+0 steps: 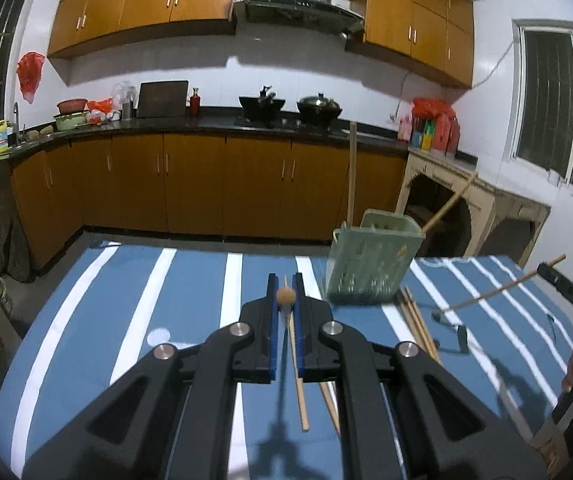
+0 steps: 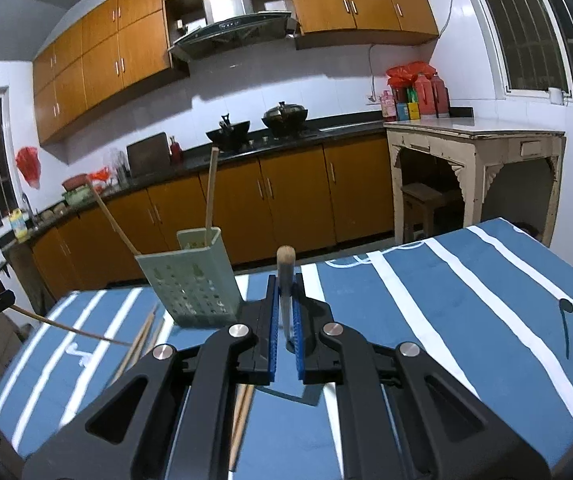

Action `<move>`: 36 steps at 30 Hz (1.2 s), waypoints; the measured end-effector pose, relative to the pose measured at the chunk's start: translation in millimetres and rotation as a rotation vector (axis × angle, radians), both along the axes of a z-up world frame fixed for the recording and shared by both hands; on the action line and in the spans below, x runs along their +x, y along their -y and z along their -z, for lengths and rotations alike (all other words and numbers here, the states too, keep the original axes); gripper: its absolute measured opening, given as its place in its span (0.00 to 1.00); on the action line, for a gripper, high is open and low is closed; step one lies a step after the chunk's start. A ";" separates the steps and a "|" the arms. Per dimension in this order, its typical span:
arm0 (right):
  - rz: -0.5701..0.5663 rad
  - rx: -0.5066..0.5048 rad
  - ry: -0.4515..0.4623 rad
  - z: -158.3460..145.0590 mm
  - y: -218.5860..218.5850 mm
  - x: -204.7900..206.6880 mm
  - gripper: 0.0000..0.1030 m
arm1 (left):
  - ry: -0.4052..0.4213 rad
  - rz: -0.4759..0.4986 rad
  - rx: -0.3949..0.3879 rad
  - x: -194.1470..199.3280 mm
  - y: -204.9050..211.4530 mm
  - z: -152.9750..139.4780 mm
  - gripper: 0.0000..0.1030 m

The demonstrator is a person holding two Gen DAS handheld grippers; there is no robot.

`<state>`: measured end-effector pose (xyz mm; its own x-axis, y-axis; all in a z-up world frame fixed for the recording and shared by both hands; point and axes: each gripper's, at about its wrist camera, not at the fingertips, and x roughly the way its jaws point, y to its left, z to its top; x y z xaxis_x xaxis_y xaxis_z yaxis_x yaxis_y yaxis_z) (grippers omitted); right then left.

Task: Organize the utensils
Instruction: 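Lift both held chopsticks and carry them over the green holder, then lower the chopsticks into the green holder and open both grippers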

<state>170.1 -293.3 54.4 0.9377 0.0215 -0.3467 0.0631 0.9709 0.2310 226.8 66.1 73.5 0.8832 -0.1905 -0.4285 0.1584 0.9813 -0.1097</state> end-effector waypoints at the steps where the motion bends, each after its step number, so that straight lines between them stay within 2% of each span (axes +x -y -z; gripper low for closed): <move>1: -0.005 0.011 0.004 -1.5 0.3 1.1 0.07 | 0.006 -0.005 -0.006 1.3 -0.2 -3.2 0.07; 13: -0.033 0.028 0.019 -14.1 -2.3 6.1 0.07 | 0.025 -0.012 -0.024 6.9 -1.3 -22.2 0.07; 20: -0.072 0.031 0.041 -38.8 -7.7 7.1 0.07 | 0.068 0.001 -0.012 5.1 1.6 -42.0 0.07; 28: -0.146 0.064 0.098 -77.6 -13.7 10.2 0.07 | 0.131 0.020 -0.023 4.1 11.1 -81.2 0.07; 36: -0.184 0.040 0.187 -114.4 -34.7 36.0 0.07 | 0.240 0.060 -0.069 20.1 46.2 -144.6 0.07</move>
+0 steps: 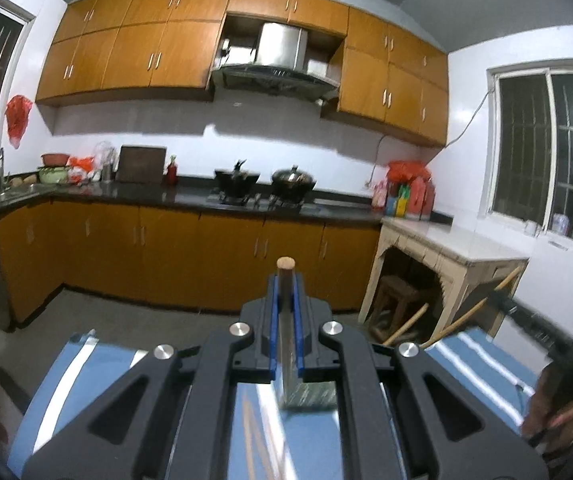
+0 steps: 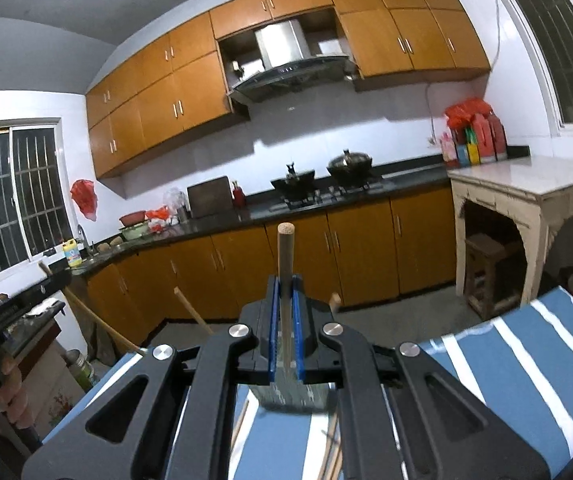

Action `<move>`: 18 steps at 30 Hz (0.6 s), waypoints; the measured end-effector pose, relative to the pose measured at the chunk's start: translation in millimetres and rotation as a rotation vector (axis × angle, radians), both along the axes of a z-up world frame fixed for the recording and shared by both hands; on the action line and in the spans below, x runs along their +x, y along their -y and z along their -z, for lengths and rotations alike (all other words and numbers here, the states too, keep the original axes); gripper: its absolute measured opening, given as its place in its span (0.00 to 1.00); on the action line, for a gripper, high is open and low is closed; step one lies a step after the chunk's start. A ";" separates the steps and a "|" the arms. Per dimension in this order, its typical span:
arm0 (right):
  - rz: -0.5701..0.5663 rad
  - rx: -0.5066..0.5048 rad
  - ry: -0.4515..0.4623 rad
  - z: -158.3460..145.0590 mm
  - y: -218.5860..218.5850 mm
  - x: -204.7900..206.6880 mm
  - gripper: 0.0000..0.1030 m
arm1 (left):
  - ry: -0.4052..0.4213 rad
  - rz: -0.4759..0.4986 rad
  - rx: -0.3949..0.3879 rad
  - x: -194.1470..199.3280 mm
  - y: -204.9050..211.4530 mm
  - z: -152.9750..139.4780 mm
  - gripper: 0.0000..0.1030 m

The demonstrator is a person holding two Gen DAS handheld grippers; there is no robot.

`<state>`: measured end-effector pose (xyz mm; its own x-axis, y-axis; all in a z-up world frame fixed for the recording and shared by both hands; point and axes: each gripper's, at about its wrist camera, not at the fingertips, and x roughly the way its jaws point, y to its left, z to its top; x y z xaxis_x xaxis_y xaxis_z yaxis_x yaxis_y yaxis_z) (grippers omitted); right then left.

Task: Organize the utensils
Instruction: 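Lower the chopsticks into the green holder and open both grippers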

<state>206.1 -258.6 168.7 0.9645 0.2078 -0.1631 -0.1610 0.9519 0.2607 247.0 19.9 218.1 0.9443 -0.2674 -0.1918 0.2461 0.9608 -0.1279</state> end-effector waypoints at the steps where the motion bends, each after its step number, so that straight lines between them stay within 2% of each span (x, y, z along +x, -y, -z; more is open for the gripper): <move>1: -0.001 0.004 0.008 -3.7 -1.8 5.8 0.07 | 0.015 0.002 -0.005 1.8 4.9 -6.7 0.07; 5: 0.018 0.006 0.026 -8.9 -4.8 26.7 0.07 | 0.068 -0.002 -0.030 16.2 25.3 -30.6 0.07; 8: 0.036 0.004 0.018 -4.1 -5.0 44.7 0.07 | 0.088 -0.015 -0.039 29.2 38.2 -37.6 0.07; 15: 0.039 0.015 -0.052 22.9 -4.3 70.0 0.07 | 0.128 -0.092 -0.012 72.5 71.8 -30.1 0.07; 18: 0.032 0.011 -0.068 27.1 -5.3 74.1 0.07 | 0.097 -0.092 -0.010 92.9 80.9 -22.5 0.07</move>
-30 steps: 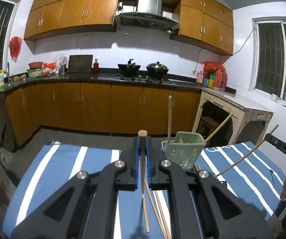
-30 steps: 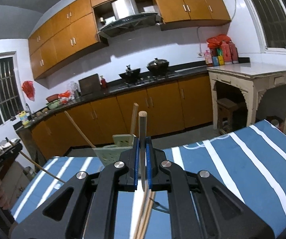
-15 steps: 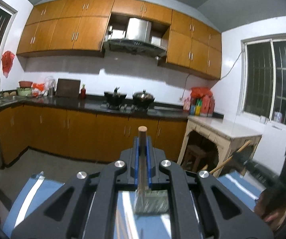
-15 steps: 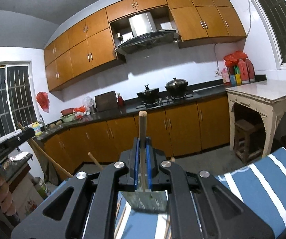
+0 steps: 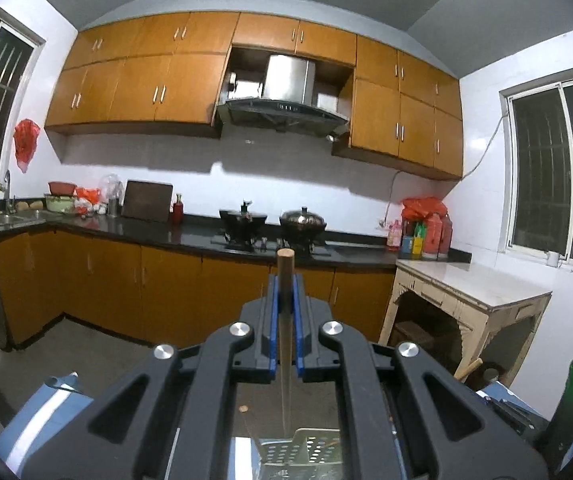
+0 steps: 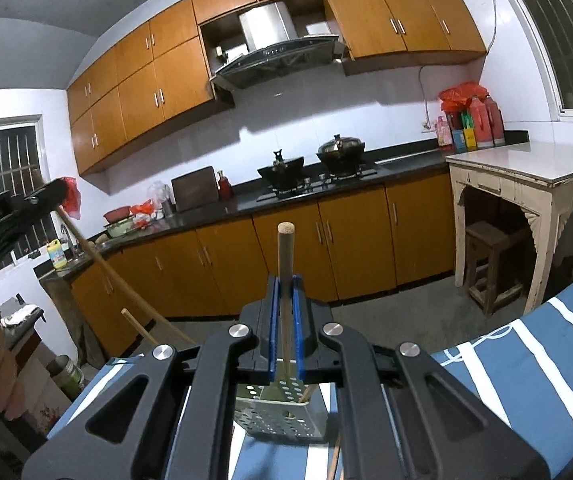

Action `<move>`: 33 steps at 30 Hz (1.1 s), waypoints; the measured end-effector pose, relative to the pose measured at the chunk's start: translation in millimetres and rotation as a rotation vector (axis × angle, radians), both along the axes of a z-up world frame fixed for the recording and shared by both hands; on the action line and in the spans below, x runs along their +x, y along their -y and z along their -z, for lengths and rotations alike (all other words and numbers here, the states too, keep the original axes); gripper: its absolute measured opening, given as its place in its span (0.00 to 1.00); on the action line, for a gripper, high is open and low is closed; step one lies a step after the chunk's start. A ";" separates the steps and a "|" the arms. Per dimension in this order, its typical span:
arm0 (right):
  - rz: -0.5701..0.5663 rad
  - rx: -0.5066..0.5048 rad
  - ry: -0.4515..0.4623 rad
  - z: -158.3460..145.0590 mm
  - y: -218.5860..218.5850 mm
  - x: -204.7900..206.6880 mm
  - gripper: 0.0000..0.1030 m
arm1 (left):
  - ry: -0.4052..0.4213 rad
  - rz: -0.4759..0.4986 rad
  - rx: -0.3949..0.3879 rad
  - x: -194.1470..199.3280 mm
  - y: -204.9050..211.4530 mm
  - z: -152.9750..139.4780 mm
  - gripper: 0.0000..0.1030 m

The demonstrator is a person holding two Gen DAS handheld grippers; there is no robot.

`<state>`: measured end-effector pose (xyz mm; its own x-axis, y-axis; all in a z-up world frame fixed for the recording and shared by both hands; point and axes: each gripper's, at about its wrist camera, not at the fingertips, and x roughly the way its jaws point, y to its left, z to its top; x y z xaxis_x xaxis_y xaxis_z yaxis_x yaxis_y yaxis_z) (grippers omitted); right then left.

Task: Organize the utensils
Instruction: 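Lower the chopsticks into the green holder and open both grippers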

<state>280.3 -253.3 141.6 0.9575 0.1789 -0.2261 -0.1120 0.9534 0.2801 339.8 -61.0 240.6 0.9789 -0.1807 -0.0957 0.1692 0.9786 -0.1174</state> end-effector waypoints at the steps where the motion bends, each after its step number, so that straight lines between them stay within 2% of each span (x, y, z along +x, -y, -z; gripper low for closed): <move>1: -0.002 -0.002 -0.004 -0.7 -0.7 2.4 0.07 | -0.009 -0.002 0.005 4.4 0.1 3.9 0.07; 8: -0.032 -0.015 -0.045 8.1 -7.9 11.4 0.07 | -0.115 -0.009 0.015 33.9 -2.3 42.9 0.07; 15: -0.048 0.011 -0.106 20.9 -10.2 21.9 0.07 | -0.178 -0.002 0.010 51.9 -7.5 73.6 0.07; 19: -0.060 -0.008 -0.142 23.8 -15.9 26.4 0.07 | -0.233 0.010 0.021 56.2 -8.2 89.0 0.07; 22: -0.060 -0.011 -0.157 23.0 -18.0 27.5 0.09 | -0.250 0.012 0.012 54.0 -13.8 90.7 0.08; 24: -0.053 -0.011 -0.157 23.2 -16.6 26.3 0.13 | -0.246 0.010 0.016 49.6 -18.5 88.9 0.13; 26: -0.041 -0.014 -0.150 20.2 -16.6 23.0 0.31 | -0.244 0.004 0.016 44.6 -22.9 87.4 0.21; 27: -0.035 -0.018 -0.142 18.3 -16.8 20.3 0.32 | -0.243 0.002 0.013 40.8 -25.9 85.8 0.25; 33: -0.006 -0.043 -0.080 -2.3 -14.1 -9.2 0.33 | -0.237 -0.018 0.000 9.7 -47.7 76.6 0.31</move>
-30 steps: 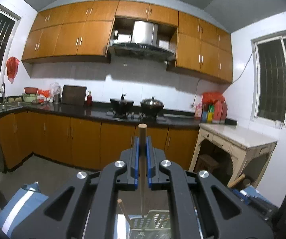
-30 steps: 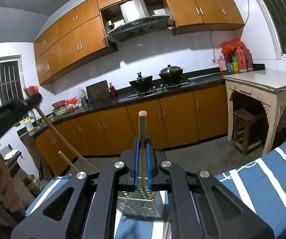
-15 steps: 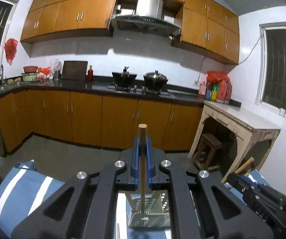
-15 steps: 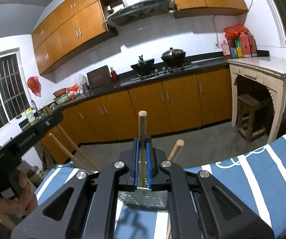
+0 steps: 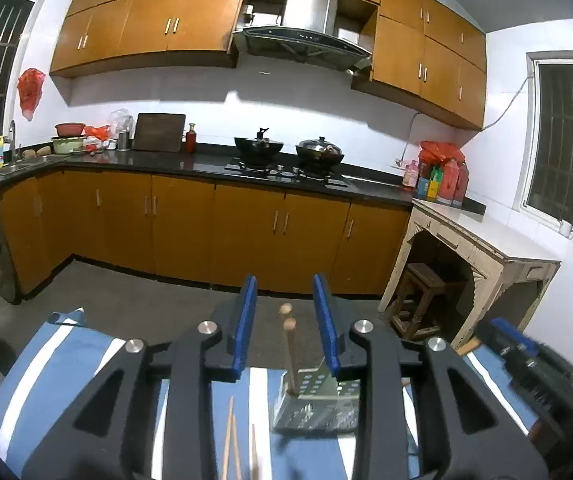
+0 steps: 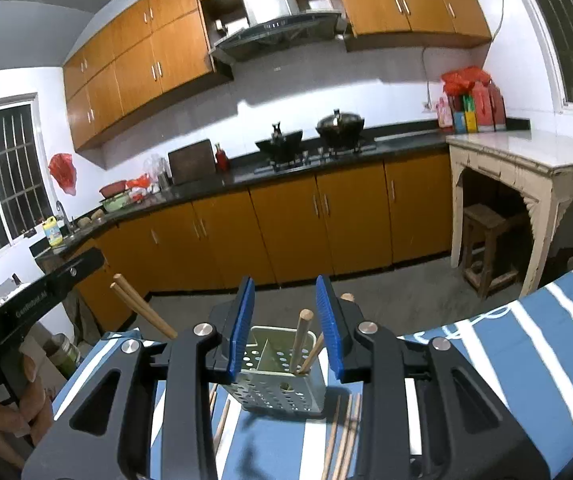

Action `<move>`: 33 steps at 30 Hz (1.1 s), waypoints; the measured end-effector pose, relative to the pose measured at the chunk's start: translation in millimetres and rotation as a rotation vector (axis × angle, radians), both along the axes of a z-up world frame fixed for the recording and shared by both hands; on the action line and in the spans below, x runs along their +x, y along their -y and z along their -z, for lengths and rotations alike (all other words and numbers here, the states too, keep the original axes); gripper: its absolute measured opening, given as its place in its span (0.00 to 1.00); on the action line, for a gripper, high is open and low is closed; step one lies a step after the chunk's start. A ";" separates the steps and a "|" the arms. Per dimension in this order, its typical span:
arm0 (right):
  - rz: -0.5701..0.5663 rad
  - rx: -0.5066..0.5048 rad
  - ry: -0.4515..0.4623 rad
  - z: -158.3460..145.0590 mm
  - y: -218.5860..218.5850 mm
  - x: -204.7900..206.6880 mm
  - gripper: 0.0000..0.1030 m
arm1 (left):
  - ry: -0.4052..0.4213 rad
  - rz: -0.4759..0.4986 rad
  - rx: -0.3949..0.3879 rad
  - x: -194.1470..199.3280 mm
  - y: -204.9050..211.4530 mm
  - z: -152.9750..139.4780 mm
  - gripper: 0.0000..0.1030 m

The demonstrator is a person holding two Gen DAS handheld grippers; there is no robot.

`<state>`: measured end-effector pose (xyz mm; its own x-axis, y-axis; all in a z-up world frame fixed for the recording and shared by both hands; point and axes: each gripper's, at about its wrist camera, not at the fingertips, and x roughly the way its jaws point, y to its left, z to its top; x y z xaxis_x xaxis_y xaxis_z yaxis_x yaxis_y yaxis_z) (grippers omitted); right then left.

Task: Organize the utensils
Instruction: 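Lower the chopsticks into the green holder and open both grippers, then grasp a chopstick with the right gripper while the left gripper grasps another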

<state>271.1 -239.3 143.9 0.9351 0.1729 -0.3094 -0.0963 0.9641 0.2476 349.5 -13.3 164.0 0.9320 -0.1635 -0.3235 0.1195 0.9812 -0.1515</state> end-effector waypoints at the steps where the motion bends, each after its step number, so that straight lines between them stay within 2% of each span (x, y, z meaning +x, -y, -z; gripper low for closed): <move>1: 0.011 -0.013 0.012 -3.0 2.4 -11.4 0.33 | 0.001 -0.004 0.000 -8.0 -5.3 -0.7 0.33; 4: 0.024 -0.025 0.010 0.8 10.6 -33.1 0.33 | -0.010 -0.015 0.000 -33.4 -21.9 4.1 0.36; 8: 0.054 -0.012 -0.079 37.7 26.7 -62.1 0.33 | -0.042 -0.019 0.016 -66.0 -40.3 28.1 0.40; 11: 0.064 -0.011 -0.180 74.8 30.6 -67.5 0.33 | -0.111 -0.036 0.049 -87.5 -55.7 68.0 0.42; 16: 0.051 0.030 -0.381 152.8 24.0 -62.5 0.32 | -0.246 -0.072 0.095 -99.1 -72.0 133.3 0.42; 19: 0.018 0.015 -0.462 183.6 10.8 -54.7 0.26 | -0.327 -0.077 0.109 -98.9 -76.6 167.2 0.41; 25: -0.007 -0.012 -0.541 210.8 -9.2 -40.4 0.19 | -0.417 -0.063 0.115 -96.8 -74.2 199.4 0.41; 33: 0.000 -0.087 -0.535 216.6 -16.2 -41.4 0.19 | -0.463 -0.041 0.107 -87.5 -66.7 209.2 0.41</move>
<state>229.7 -223.1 -72.7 0.6430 0.1254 -0.7555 0.0216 0.9831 0.1816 262.1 53.4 -45.2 0.6907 -0.0725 -0.7195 0.0241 0.9967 -0.0773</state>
